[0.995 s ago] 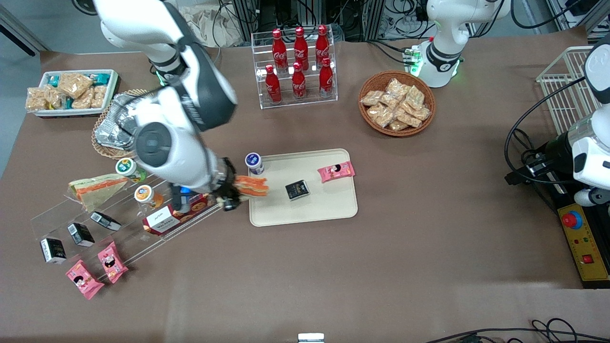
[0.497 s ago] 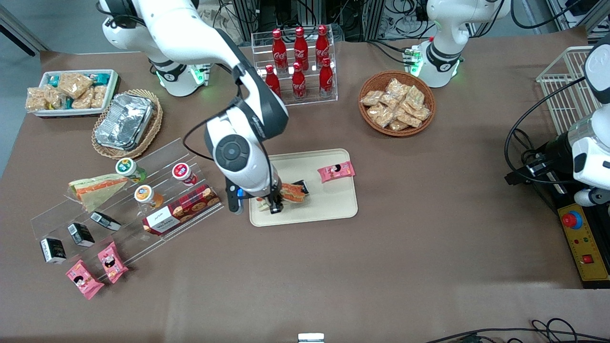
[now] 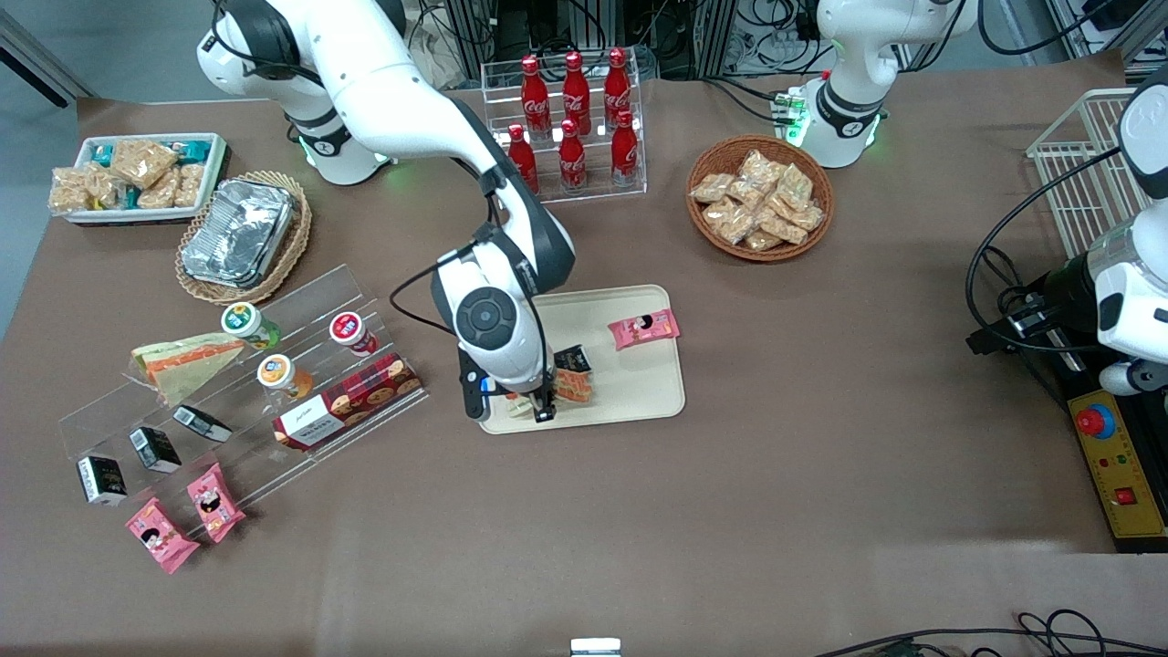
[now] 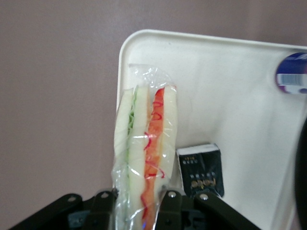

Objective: Place sandwich on tray
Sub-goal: 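Carry the sandwich over the cream tray with the right gripper, then lower the sandwich onto the tray beside the black box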

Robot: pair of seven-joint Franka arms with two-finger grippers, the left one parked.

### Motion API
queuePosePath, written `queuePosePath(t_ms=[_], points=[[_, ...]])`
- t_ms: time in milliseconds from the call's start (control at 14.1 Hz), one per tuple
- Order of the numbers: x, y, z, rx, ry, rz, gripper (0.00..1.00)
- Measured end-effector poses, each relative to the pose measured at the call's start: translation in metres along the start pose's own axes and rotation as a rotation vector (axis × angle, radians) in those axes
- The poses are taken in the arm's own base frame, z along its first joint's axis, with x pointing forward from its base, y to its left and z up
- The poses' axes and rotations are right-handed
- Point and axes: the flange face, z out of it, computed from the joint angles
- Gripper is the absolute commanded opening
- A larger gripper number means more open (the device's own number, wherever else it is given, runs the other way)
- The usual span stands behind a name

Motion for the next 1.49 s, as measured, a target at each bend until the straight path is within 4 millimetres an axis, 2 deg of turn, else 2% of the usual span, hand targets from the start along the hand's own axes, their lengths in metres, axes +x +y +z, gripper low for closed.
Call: queuePosePath(t_ms=[213, 568, 639, 710, 781, 852, 923, 1137, 1492], points=[[-0.004, 0.001, 0.019, 0.008, 0.001, 0.002, 0.0], [-0.02, 0.01, 0.029, 0.007, -0.011, 0.002, 0.02], [-0.021, 0.011, 0.03, 0.007, -0.011, 0.001, 0.32], [-0.021, 0.011, 0.031, 0.006, -0.01, 0.001, 0.37], [-0.02, 0.011, 0.033, 0.003, -0.007, 0.001, 0.48], [-0.019, 0.012, 0.038, -0.001, -0.002, 0.001, 0.7], [-0.018, 0.012, 0.042, -0.004, 0.002, 0.002, 0.8], [-0.017, 0.012, 0.048, -0.006, 0.007, 0.003, 0.82], [-0.018, 0.008, 0.041, 0.019, 0.0, 0.002, 0.82]])
